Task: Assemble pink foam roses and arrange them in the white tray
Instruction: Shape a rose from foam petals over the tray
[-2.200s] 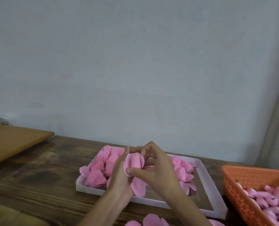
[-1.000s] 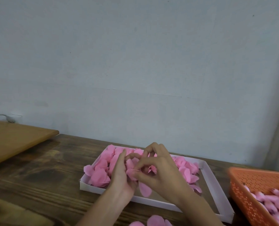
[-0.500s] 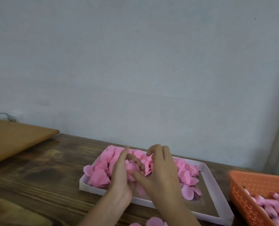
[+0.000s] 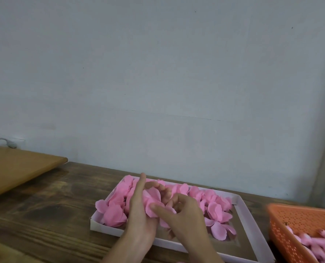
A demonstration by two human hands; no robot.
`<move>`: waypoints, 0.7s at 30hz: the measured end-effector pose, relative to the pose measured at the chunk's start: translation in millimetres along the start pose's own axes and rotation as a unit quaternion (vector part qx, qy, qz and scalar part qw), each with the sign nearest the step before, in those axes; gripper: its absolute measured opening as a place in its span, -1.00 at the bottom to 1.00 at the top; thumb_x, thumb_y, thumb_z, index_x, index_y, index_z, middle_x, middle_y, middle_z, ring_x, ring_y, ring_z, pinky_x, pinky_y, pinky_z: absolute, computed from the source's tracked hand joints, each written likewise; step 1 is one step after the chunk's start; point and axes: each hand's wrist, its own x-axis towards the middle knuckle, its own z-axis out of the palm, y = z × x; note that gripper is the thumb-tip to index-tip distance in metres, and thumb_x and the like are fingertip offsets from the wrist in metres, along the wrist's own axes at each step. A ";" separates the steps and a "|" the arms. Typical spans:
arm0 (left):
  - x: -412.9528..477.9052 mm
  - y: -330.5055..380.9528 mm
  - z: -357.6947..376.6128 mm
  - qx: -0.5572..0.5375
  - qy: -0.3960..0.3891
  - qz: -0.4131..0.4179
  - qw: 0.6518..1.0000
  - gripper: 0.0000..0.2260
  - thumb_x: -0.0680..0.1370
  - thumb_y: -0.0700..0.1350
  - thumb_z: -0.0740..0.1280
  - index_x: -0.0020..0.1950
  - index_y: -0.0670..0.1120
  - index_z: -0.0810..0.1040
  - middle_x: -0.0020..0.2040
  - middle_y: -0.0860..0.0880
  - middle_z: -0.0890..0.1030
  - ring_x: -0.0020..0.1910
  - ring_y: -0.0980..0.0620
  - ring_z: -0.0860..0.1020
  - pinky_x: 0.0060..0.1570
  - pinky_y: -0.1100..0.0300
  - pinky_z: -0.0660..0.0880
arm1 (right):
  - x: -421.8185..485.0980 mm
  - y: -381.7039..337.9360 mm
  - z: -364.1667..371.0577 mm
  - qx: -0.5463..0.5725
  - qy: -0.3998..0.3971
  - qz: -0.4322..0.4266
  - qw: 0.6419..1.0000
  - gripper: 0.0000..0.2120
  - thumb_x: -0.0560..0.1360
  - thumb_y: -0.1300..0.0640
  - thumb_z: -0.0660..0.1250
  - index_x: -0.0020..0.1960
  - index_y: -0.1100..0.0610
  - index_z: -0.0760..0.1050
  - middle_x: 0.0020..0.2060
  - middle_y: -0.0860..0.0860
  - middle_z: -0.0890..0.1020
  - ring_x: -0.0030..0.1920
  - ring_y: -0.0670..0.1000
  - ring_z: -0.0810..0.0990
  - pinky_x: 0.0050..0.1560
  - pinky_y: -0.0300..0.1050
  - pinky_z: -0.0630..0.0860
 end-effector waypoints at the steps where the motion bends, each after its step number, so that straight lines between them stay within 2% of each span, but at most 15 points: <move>1: -2.3 2.6 2.8 0.011 -0.025 0.000 1.000 -0.60 0.26 0.20 0.59 -0.27 -0.11 0.62 -0.28 -0.12 0.55 -0.38 -0.09 0.52 -0.44 0.06 0.52 | 1.3 1.2 0.0 0.020 0.004 0.003 1.000 -0.61 0.30 0.00 0.65 -0.29 0.18 0.47 -0.49 0.09 0.64 -0.53 0.08 0.57 -0.49 -0.07 0.55; 3: -7.2 7.7 7.3 0.044 -0.081 -0.012 0.996 -0.69 0.30 0.07 0.63 -0.22 -0.13 0.66 -0.24 -0.14 0.55 -0.39 -0.10 0.53 -0.41 0.07 0.49 | 3.1 2.8 0.0 0.059 0.007 0.013 0.998 -0.63 0.32 0.10 0.66 -0.27 0.20 0.48 -0.46 0.13 0.66 -0.50 0.08 0.60 -0.46 -0.06 0.58; 5: -9.6 9.8 8.2 0.046 -0.111 -0.004 0.993 -0.69 0.26 -0.12 0.64 -0.08 -0.16 0.68 -0.15 -0.21 0.60 -0.32 -0.14 0.59 -0.41 0.09 0.51 | 4.5 2.9 -0.5 0.089 0.018 0.014 0.996 -0.65 0.33 0.17 0.67 -0.25 0.23 0.48 -0.40 0.19 0.68 -0.47 0.10 0.65 -0.44 -0.03 0.60; 7: -9.8 9.9 5.0 0.036 -0.117 0.007 0.993 -0.54 0.28 -0.31 0.47 0.19 -0.19 0.63 0.02 -0.32 0.63 -0.15 -0.19 0.66 -0.40 0.08 0.55 | 5.5 1.4 -1.2 0.110 0.042 -0.004 0.993 -0.65 0.32 0.21 0.68 -0.23 0.27 0.49 -0.34 0.24 0.69 -0.42 0.15 0.68 -0.43 0.02 0.63; 9: -11.9 10.7 3.3 0.045 -0.132 0.007 0.990 -0.42 0.28 -0.37 0.33 0.32 -0.18 0.56 0.15 -0.38 0.62 -0.07 -0.24 0.69 -0.47 0.07 0.53 | 5.0 -1.2 -1.1 0.127 0.062 -0.026 0.990 -0.66 0.31 0.23 0.68 -0.23 0.29 0.50 -0.34 0.23 0.68 -0.42 0.19 0.69 -0.42 0.11 0.65; 11: -13.5 11.9 3.9 0.057 -0.146 0.015 0.988 -0.43 0.30 -0.38 0.27 0.33 -0.18 0.55 0.16 -0.38 0.62 -0.07 -0.27 0.68 -0.54 0.11 0.48 | 3.6 -4.1 0.0 0.138 0.068 -0.044 0.987 -0.68 0.31 0.25 0.67 -0.24 0.28 0.52 -0.38 0.19 0.66 -0.44 0.22 0.67 -0.41 0.23 0.65; 14: -11.3 13.0 3.7 0.072 -0.153 0.014 0.985 -0.45 0.35 -0.28 0.26 0.36 -0.16 0.54 0.12 -0.37 0.63 -0.18 -0.24 0.68 -0.51 0.12 0.47 | 2.2 -4.3 1.7 0.139 0.079 -0.065 0.985 -0.75 0.34 0.29 0.63 -0.26 0.25 0.54 -0.36 0.21 0.65 -0.42 0.30 0.66 -0.35 0.40 0.61; 16: -6.4 11.4 0.6 0.069 -0.139 0.021 0.988 -0.45 0.31 -0.21 0.32 0.33 -0.13 0.59 0.20 -0.34 0.66 0.01 -0.33 0.70 -0.38 0.05 0.53 | 1.5 -2.4 2.6 0.123 0.090 -0.088 0.984 -0.77 0.35 0.28 0.62 -0.25 0.21 0.55 -0.34 0.19 0.67 -0.40 0.32 0.66 -0.31 0.38 0.61; 18: -1.8 11.2 -1.4 0.062 -0.102 0.033 0.992 -0.46 0.29 -0.18 0.38 0.29 -0.11 0.62 0.26 -0.32 0.65 0.16 -0.34 0.68 -0.13 -0.07 0.58 | 0.2 -1.5 4.1 0.093 0.096 -0.116 0.984 -0.77 0.36 0.19 0.63 -0.27 0.11 0.56 -0.33 0.11 0.68 -0.38 0.27 0.66 -0.27 0.30 0.63; 19: -0.4 10.9 -2.2 0.058 -0.086 0.043 0.994 -0.45 0.27 -0.16 0.42 0.28 -0.12 0.63 0.27 -0.32 0.65 0.18 -0.33 0.68 -0.04 -0.12 0.60 | -1.1 -2.0 5.0 0.078 0.096 -0.127 0.984 -0.77 0.36 0.14 0.63 -0.28 0.07 0.57 -0.33 0.08 0.69 -0.35 0.22 0.66 -0.25 0.25 0.64; 21: 2.1 11.7 -1.8 0.059 -0.064 0.058 0.994 -0.41 0.22 -0.12 0.48 0.27 -0.14 0.62 0.24 -0.32 0.66 0.17 -0.32 0.69 -0.04 -0.14 0.65 | -3.7 -4.1 6.3 0.069 0.093 -0.140 0.983 -0.79 0.35 0.05 0.62 -0.28 0.05 0.59 -0.32 0.05 0.70 -0.29 0.13 0.69 -0.21 0.22 0.65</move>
